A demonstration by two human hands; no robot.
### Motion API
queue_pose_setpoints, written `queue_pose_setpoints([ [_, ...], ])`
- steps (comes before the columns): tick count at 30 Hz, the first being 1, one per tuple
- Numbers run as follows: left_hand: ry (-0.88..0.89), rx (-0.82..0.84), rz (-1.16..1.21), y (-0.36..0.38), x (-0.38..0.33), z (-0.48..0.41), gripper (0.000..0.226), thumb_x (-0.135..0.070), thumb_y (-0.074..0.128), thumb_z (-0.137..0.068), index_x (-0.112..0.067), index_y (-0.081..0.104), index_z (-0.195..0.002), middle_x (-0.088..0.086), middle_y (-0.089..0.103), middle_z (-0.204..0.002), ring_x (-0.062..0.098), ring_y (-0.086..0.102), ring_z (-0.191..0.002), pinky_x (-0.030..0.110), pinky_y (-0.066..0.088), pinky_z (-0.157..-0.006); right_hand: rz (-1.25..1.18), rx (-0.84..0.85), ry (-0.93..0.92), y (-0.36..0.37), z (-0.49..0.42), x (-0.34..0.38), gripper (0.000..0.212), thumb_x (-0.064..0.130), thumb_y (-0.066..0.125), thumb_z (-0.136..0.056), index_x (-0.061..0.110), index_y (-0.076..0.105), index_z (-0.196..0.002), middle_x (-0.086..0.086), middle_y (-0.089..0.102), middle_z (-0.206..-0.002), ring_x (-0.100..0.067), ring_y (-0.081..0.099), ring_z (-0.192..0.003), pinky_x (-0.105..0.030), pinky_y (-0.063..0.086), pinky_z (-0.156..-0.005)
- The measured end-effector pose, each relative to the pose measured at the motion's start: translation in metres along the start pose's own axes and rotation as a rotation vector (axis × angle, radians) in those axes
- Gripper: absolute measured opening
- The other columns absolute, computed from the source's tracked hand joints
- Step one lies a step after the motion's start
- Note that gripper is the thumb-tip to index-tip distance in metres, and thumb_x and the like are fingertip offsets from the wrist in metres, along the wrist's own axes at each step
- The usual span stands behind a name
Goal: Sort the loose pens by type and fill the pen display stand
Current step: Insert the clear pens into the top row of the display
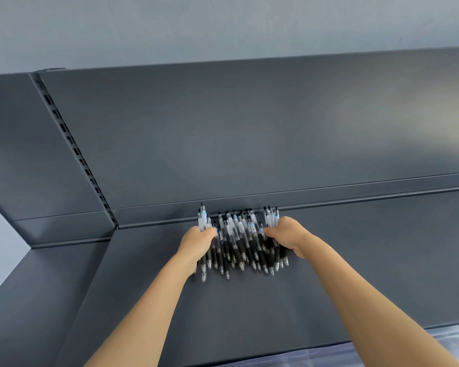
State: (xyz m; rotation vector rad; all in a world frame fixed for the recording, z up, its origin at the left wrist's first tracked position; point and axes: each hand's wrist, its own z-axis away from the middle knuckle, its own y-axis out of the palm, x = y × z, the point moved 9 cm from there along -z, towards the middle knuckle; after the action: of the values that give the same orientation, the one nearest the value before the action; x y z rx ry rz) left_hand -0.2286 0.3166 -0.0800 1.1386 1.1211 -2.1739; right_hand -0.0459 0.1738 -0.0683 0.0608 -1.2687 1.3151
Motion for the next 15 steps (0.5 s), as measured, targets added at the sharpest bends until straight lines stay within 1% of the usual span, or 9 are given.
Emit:
queue_pose_setpoints([
  [2, -0.003, -0.013, 0.114, -0.004, 0.003, 0.005, 0.011, -0.017, 0.048, -0.09, -0.009, 0.042, -0.086, 0.006, 0.043, -0.077, 0.019, 0.043, -0.065, 0.029, 0.038, -0.064, -0.06, -0.014, -0.012, -0.002, 0.002, -0.002, 0.036, 0.019, 0.05, -0.093, 0.016, 0.025, -0.068, -0.001, 0.022, -0.061, -0.016, 0.017, -0.054, -0.03, 0.015, -0.053],
  [4, -0.018, -0.027, 0.26, -0.006, 0.007, 0.01, 0.005, -0.011, 0.047, -0.091, -0.007, 0.045, -0.094, 0.007, 0.049, -0.075, 0.019, 0.049, -0.059, 0.027, 0.046, -0.056, -0.168, -0.054, -0.027, -0.005, 0.001, -0.006, 0.034, 0.019, 0.05, -0.093, 0.017, 0.026, -0.069, -0.001, 0.023, -0.059, -0.016, 0.017, -0.053, -0.03, 0.015, -0.052],
  [5, -0.007, -0.04, 0.294, -0.009, 0.008, 0.012, 0.005, -0.01, 0.047, -0.091, -0.006, 0.045, -0.095, 0.007, 0.05, -0.073, 0.018, 0.049, -0.056, 0.025, 0.046, -0.051, -0.227, -0.073, -0.032, -0.006, 0.0, -0.008, 0.032, 0.019, 0.05, -0.093, 0.016, 0.029, -0.07, -0.001, 0.023, -0.057, -0.016, 0.017, -0.053, -0.029, 0.015, -0.052],
  [6, 0.013, -0.055, 0.278, -0.013, 0.009, 0.014, 0.006, -0.012, 0.048, -0.092, -0.007, 0.045, -0.093, 0.006, 0.051, -0.071, 0.017, 0.048, -0.053, 0.025, 0.044, -0.05, -0.279, -0.098, -0.038, -0.007, 0.0, -0.009, 0.029, 0.019, 0.05, -0.094, 0.015, 0.033, -0.071, 0.0, 0.024, -0.056, -0.016, 0.018, -0.052, -0.028, 0.016, -0.052],
  [8, 0.04, -0.085, 0.231, -0.02, 0.011, 0.02, 0.013, -0.019, 0.05, -0.094, -0.008, 0.046, -0.088, 0.004, 0.053, -0.067, 0.016, 0.046, -0.049, 0.027, 0.043, -0.055, -0.387, -0.158, -0.053, -0.011, 0.0, -0.01, 0.022, 0.021, 0.051, -0.093, 0.011, 0.04, -0.077, -0.001, 0.027, -0.057, -0.016, 0.022, -0.055, -0.028, 0.02, -0.054],
  [10, 0.032, -0.09, 0.273, -0.025, 0.014, 0.025, 0.015, -0.021, 0.051, -0.095, -0.008, 0.047, -0.087, 0.003, 0.054, -0.066, 0.017, 0.046, -0.05, 0.03, 0.042, -0.057, -0.533, -0.193, -0.061, -0.012, 0.002, -0.007, 0.02, 0.025, 0.055, -0.091, 0.011, 0.046, -0.081, -0.006, 0.034, -0.064, -0.019, 0.03, -0.062, -0.03, 0.029, -0.058],
  [12, 0.017, -0.091, 0.357, -0.031, 0.018, 0.033, 0.009, -0.015, 0.05, -0.093, -0.007, 0.048, -0.089, 0.005, 0.054, -0.069, 0.017, 0.046, -0.054, 0.031, 0.042, -0.054, -0.656, -0.123, -0.074, -0.001, 0.006, 0.003, 0.02, 0.031, 0.06, -0.089, 0.013, 0.053, -0.082, -0.007, 0.039, -0.073, -0.023, 0.036, -0.071, -0.035, 0.037, -0.065],
  [14, 0.017, -0.087, 0.383, -0.038, 0.021, 0.042, 0.002, -0.007, 0.048, -0.093, -0.006, 0.049, -0.094, 0.007, 0.056, -0.074, 0.018, 0.048, -0.056, 0.031, 0.043, -0.054, -0.68, -0.012, -0.111, 0.019, 0.015, 0.023, 0.02, 0.031, 0.061, -0.089, 0.013, 0.053, -0.086, -0.007, 0.039, -0.074, -0.023, 0.036, -0.073, -0.037, 0.037, -0.068],
  [15, 0.028, -0.083, 0.377, -0.042, 0.021, 0.047, 0.003, -0.005, 0.047, -0.093, -0.005, 0.049, -0.096, 0.008, 0.057, -0.076, 0.019, 0.049, -0.056, 0.031, 0.043, -0.055, -0.687, 0.042, -0.124, 0.031, 0.021, 0.033, 0.021, 0.03, 0.061, -0.09, 0.013, 0.052, -0.086, -0.008, 0.04, -0.074, -0.023, 0.036, -0.072, -0.037, 0.037, -0.068],
])
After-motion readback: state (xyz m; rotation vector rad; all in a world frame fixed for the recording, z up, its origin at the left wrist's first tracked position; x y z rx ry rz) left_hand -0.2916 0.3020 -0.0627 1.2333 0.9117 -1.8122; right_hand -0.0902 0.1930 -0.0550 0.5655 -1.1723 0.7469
